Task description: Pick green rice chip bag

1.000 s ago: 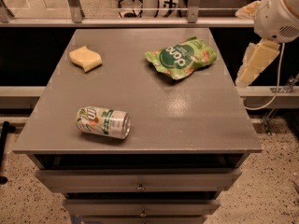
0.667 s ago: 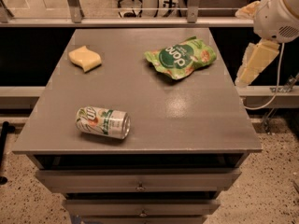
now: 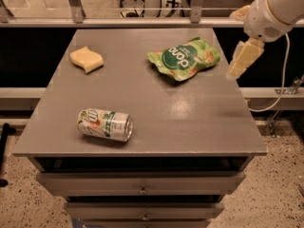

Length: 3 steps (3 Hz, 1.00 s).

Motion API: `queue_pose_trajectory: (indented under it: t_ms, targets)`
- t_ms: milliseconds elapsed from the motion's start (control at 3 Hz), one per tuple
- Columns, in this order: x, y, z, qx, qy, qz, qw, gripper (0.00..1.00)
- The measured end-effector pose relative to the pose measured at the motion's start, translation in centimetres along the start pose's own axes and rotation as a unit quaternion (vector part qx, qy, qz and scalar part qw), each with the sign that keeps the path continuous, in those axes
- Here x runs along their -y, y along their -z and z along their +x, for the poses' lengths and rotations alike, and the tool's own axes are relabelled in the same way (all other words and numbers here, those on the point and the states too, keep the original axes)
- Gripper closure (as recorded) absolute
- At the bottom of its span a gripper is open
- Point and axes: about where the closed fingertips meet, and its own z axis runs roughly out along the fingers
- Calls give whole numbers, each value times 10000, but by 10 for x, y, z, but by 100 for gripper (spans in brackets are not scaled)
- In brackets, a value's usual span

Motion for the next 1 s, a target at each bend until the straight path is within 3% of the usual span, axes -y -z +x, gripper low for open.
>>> queue_pose_trajectory:
  t_ms: [333, 667, 1000]
  targets:
    - [39, -38, -6, 348, -215, -42, 9992, 0]
    - [64, -69, -8, 733, -595, -124, 9955, 0]
    - [75, -96, -8, 1042, -1022, -281, 9889, 0]
